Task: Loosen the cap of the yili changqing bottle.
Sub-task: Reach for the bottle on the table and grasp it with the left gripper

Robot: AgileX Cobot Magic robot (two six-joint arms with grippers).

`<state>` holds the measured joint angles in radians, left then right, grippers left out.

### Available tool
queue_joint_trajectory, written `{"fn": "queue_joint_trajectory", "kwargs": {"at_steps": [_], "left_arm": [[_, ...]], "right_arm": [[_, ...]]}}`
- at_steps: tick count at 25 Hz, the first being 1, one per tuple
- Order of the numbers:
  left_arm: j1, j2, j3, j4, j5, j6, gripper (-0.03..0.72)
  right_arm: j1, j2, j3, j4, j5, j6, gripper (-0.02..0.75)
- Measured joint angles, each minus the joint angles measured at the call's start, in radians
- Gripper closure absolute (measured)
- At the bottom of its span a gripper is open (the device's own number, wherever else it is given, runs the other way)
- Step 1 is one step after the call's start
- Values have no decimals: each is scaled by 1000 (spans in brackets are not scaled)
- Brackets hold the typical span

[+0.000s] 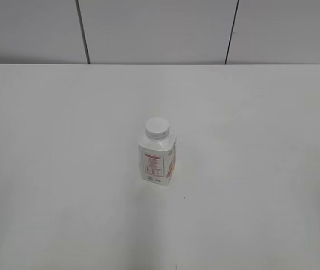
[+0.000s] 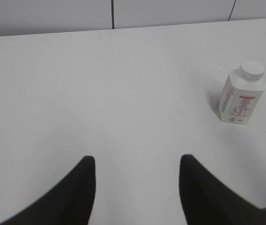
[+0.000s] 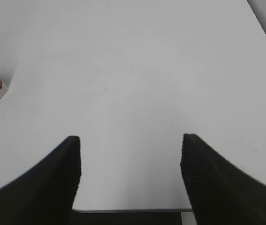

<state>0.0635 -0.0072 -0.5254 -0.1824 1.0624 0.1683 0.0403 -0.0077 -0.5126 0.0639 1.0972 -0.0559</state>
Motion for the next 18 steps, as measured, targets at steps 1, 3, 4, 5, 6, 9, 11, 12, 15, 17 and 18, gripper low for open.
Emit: {"fn": "queue_joint_trajectory", "kwargs": {"at_steps": [1,3,4,5,6,9,11,12,15,17,18], "left_arm": [[0,0,0,0,0,0,320],[0,0,0,0,0,0,320],[0,0,0,0,0,0,320],[0,0,0,0,0,0,320],[0,0,0,0,0,0,320],[0,0,0,0,0,0,320],[0,0,0,0,0,0,320],[0,0,0,0,0,0,320],[0,0,0,0,0,0,320],[0,0,0,0,0,0,320],[0,0,0,0,0,0,320]], "right_arm": [[0,0,0,0,0,0,207],[0,0,0,0,0,0,207],[0,0,0,0,0,0,207],[0,0,0,0,0,0,207],[0,0,0,0,0,0,207],[0,0,0,0,0,0,207],[0,0,0,0,0,0,207],[0,0,0,0,0,0,207],[0,0,0,0,0,0,207],[0,0,0,0,0,0,207],[0,0,0,0,0,0,207]]}}
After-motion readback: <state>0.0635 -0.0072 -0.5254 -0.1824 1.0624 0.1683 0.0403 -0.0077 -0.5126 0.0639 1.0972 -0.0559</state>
